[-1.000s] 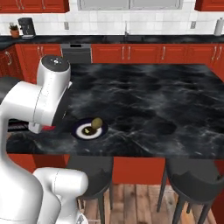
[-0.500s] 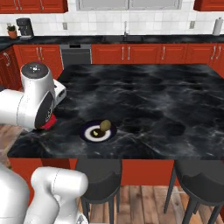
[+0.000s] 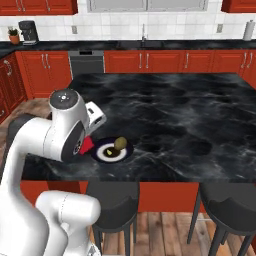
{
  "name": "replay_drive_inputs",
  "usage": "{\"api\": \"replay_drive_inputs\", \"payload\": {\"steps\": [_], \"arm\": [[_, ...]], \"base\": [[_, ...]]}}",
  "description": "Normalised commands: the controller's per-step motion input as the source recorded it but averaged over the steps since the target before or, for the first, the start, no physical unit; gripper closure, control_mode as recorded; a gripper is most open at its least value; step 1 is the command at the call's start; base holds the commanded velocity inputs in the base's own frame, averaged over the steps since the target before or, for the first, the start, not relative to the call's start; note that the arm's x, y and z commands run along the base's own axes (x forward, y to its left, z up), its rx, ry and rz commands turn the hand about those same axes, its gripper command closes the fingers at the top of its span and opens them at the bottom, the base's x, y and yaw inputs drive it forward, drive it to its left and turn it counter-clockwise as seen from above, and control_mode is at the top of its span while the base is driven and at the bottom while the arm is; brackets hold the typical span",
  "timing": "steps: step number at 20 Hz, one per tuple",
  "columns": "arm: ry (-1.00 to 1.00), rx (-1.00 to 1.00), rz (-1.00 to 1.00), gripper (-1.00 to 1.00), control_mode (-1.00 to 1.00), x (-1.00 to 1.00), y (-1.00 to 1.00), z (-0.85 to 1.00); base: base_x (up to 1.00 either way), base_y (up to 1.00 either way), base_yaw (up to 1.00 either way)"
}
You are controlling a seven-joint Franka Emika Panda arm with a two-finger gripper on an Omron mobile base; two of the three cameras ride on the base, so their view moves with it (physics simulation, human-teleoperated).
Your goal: Retrieve the tupperware and aluminum foil from the cabinet and place them on the dining counter near the plate with lemon wedge and potato to prepare for storing leftovers.
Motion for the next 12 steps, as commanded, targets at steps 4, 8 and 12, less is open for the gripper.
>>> {"api": "replay_drive_inputs", "payload": {"steps": [4, 8, 12], "arm": [[0.09, 0.17, -0.25, 1.0, -1.0, 0.49, -1.0, -0.11], [0.16, 0.14, -0.36, 1.0, -1.0, 0.56, -0.91, -0.16], [0.15, 0.15, -0.35, 1.0, -1.0, 0.46, -0.67, -0.06]], "base": [[0.0, 0.0, 0.0], [0.0, 0.0, 0.0], [0.0, 0.0, 0.0]]}}
